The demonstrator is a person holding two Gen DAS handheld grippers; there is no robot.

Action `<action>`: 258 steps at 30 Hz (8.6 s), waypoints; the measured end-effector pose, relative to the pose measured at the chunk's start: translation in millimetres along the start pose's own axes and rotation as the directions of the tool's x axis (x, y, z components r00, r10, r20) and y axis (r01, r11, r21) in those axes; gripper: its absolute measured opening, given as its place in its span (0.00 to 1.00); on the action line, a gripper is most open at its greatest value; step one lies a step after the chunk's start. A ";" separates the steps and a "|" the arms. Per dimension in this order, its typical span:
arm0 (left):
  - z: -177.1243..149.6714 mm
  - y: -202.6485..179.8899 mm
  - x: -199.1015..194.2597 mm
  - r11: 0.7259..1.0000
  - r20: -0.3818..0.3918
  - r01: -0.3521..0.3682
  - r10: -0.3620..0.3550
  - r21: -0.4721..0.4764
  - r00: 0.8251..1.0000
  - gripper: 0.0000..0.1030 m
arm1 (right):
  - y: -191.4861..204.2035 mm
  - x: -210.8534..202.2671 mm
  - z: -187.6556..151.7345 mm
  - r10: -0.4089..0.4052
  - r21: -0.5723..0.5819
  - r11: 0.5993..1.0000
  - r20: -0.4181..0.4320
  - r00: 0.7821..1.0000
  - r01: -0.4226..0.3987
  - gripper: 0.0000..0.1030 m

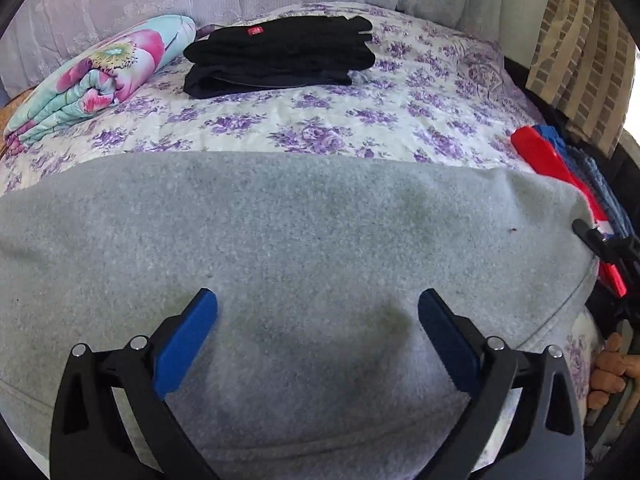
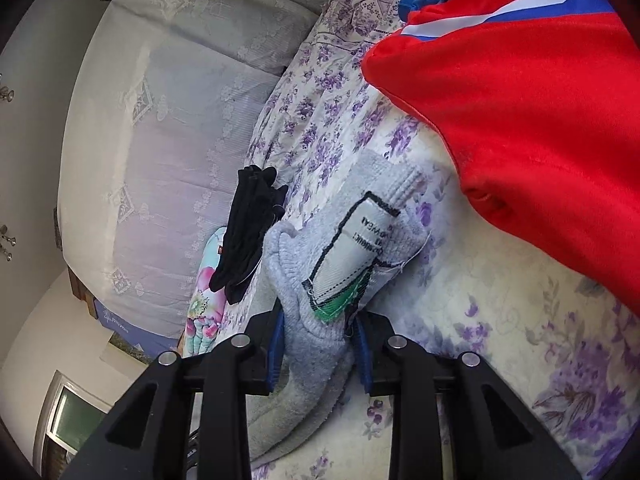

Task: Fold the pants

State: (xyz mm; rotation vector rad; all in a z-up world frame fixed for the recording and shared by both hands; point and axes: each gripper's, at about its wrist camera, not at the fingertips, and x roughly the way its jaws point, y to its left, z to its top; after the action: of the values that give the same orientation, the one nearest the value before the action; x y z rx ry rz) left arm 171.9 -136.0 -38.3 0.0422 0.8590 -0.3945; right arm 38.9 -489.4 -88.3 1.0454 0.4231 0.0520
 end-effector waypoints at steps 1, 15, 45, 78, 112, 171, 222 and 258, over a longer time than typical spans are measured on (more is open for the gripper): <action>-1.7 9.4 -7.4 0.999 0.012 0.007 -0.006 -0.031 1.000 0.96 | 0.2 0.1 0.0 0.001 0.000 1.000 -0.001 1.000 -0.001 0.27; -54.5 95.2 -81.3 0.987 0.128 -0.056 0.075 -0.149 0.989 0.95 | 123.4 -8.3 -21.9 -0.159 -0.526 0.830 0.098 0.982 0.187 0.26; -23.1 107.9 -69.2 0.969 0.112 0.150 -0.130 -0.197 0.985 0.95 | 111.1 -31.9 32.5 -0.009 -0.314 0.948 -0.193 0.981 -0.053 0.69; -28.5 92.8 -24.3 0.977 0.024 0.181 -0.180 -0.110 0.983 0.95 | 251.3 366.0 -176.2 0.092 0.062 0.930 -0.994 0.067 -0.363 0.96; -30.0 92.8 -27.7 0.976 0.030 0.184 -0.182 -0.114 0.983 0.95 | 253.1 389.3 -162.8 -0.002 -0.086 0.908 -0.979 0.202 -0.409 0.52; -25.4 90.1 -21.1 0.987 0.029 0.133 -0.131 -0.086 0.991 0.95 | 45.9 -61.5 -7.7 -0.190 -0.150 0.974 -0.145 0.971 0.168 0.68; -97.3 289.5 -128.5 0.762 0.017 -0.170 0.231 -0.625 0.973 0.96 | 216.7 157.6 -190.4 -0.450 -0.936 0.312 0.007 0.893 0.165 0.86; -44.2 283.8 -132.5 0.760 0.167 -0.018 0.165 -0.650 0.972 0.25 | 212.4 152.4 -183.4 -0.423 -0.913 0.383 -0.036 0.906 0.142 0.90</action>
State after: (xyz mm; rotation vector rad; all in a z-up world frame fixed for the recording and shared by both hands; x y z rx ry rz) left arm 162.8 178.2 -3.0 -0.5949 0.7344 0.0131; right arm 145.6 -193.2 -34.9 -0.1577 0.7140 0.0952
